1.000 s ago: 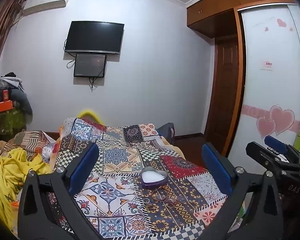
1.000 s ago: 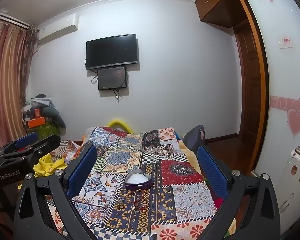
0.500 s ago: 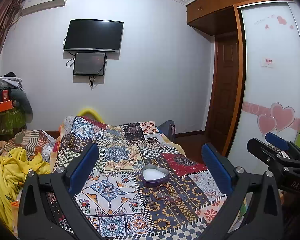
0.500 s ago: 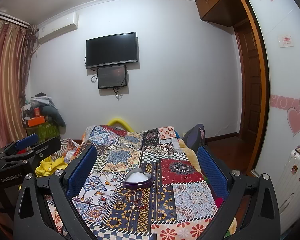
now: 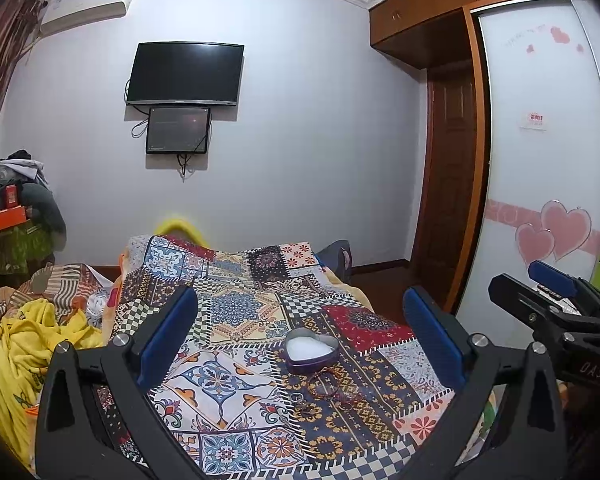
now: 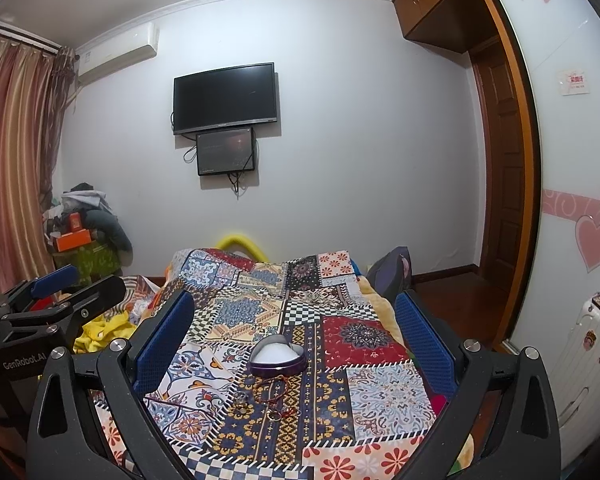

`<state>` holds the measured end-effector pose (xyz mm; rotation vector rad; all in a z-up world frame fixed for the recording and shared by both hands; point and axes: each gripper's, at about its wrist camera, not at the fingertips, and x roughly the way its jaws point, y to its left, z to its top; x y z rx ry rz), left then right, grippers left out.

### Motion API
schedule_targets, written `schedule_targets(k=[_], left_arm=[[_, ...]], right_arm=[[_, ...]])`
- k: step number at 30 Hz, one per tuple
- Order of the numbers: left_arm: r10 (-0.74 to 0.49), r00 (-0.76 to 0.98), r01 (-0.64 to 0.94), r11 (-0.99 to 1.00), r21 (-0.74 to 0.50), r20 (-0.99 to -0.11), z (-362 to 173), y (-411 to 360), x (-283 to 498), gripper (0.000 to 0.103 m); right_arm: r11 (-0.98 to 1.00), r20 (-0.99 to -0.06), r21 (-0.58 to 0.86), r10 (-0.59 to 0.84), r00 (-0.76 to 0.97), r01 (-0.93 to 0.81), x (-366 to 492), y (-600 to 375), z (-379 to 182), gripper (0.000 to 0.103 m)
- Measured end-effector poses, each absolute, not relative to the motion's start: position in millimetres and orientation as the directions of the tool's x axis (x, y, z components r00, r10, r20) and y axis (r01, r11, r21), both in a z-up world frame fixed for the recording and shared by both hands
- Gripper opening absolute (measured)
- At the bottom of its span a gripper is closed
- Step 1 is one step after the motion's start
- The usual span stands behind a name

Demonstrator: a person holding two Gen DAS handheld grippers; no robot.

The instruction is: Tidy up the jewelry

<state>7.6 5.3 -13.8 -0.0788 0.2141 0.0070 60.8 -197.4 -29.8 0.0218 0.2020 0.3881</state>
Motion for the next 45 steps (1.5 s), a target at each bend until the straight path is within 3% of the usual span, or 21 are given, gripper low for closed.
schedule_targets(k=[45], left_arm=[[-0.004, 0.970, -0.016, 0.996, -0.082, -0.242, -17.8, 10.8, 17.4, 0.103]], right_arm=[[0.925, -0.218, 0.062, 0.378, 0.900, -0.374, 69.6, -195.1, -38.1, 0.100]])
